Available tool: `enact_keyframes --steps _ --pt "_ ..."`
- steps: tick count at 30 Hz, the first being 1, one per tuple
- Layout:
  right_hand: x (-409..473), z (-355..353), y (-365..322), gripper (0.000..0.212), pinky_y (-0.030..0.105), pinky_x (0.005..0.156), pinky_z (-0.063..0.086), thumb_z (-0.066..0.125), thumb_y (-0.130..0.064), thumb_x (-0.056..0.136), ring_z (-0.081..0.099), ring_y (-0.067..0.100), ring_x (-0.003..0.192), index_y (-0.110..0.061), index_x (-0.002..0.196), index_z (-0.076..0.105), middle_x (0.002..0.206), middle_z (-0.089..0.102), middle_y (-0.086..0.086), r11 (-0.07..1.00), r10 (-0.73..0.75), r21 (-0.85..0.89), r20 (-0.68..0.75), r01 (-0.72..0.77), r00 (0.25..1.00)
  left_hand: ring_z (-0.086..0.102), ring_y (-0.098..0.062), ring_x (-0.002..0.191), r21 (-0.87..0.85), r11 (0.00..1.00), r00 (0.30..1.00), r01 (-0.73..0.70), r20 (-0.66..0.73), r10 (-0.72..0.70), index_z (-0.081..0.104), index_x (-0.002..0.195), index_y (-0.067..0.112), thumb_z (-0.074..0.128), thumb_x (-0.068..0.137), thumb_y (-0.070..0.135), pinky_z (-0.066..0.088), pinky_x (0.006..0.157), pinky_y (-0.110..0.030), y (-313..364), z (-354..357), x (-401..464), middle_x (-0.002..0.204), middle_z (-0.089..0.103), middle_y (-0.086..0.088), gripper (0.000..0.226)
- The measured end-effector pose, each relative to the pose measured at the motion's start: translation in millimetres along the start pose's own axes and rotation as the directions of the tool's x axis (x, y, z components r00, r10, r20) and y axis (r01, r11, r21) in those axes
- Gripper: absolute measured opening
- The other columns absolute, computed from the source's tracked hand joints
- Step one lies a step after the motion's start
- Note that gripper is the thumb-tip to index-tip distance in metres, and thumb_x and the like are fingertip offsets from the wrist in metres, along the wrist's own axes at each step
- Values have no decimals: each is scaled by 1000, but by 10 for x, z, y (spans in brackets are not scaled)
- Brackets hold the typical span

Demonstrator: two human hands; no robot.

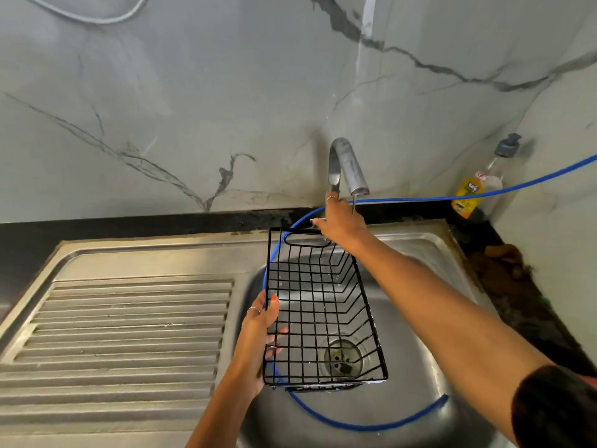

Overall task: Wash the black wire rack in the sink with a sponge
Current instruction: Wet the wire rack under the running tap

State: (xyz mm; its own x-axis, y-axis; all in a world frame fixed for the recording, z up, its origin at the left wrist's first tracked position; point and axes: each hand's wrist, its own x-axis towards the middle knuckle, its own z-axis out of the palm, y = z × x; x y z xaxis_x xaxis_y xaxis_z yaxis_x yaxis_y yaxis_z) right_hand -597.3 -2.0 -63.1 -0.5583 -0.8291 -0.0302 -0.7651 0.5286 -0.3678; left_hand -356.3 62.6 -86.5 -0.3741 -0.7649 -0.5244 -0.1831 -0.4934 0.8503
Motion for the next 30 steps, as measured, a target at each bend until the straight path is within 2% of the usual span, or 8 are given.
enact_keyframes --steps 7,9,12,15,20,24,27,30 --pt "155 47 -68 47 37 74 51 65 -36 88 64 28 99 -5 121 49 107 64 12 975 -41 -223 -92 20 995 60 -22 109 47 999 1000 -13 -1 13 39 142 34 49 96 34 47 90 -40 -39 11 56 125 55 10 47" --pt "109 50 34 35 35 68 48 55 -34 94 63 26 90 -4 112 53 98 63 11 998 50 40 -121 -45 991 61 -22 109 58 998 1000 -6 7 6 40 141 35 50 95 36 47 94 -43 -56 38 70 129 55 8 48" --pt "62 28 132 43 25 52 38 48 -39 97 55 19 77 2 104 56 99 61 12 839 269 491 -1 -234 963 62 -22 108 97 995 1000 -13 24 10 37 144 35 50 96 37 47 90 -40 -44 116 62 136 52 3 50" --pt "33 -5 130 36 21 46 37 51 -38 95 59 21 78 -2 96 57 101 62 12 782 308 547 74 -297 949 59 -21 111 131 991 999 -2 51 -5 30 148 34 48 97 39 44 98 -43 -21 225 8 140 50 -1 55" --pt "-308 -303 39 22 27 71 54 46 -16 95 64 21 87 -6 105 62 102 66 11 868 99 462 194 -180 976 54 -21 117 159 987 997 23 69 -34 24 150 38 46 98 42 39 107 -46 -1 352 -84 142 47 -1 56" --pt "-775 -696 -37 35 30 84 57 43 -22 101 69 28 92 6 111 60 104 66 24 808 -140 505 666 -305 733 54 -23 116 188 981 994 53 85 -71 27 148 37 42 99 45 44 101 -41 26 452 -99 138 47 6 51" --pt "-1087 -898 -99 39 30 82 57 40 -22 102 68 32 93 10 106 62 104 66 29 851 -243 472 744 -232 622 54 -23 114 220 974 993 57 85 -77 26 149 35 43 97 48 46 90 -36 32 519 -126 136 48 6 56" --pt "-1373 -1081 -169 39 26 77 58 39 -21 103 68 32 88 9 98 64 101 66 30 858 -294 491 714 -154 636 49 -28 125 247 969 992 20 117 -50 26 149 29 47 95 45 40 105 -48 28 592 -207 145 44 0 60"
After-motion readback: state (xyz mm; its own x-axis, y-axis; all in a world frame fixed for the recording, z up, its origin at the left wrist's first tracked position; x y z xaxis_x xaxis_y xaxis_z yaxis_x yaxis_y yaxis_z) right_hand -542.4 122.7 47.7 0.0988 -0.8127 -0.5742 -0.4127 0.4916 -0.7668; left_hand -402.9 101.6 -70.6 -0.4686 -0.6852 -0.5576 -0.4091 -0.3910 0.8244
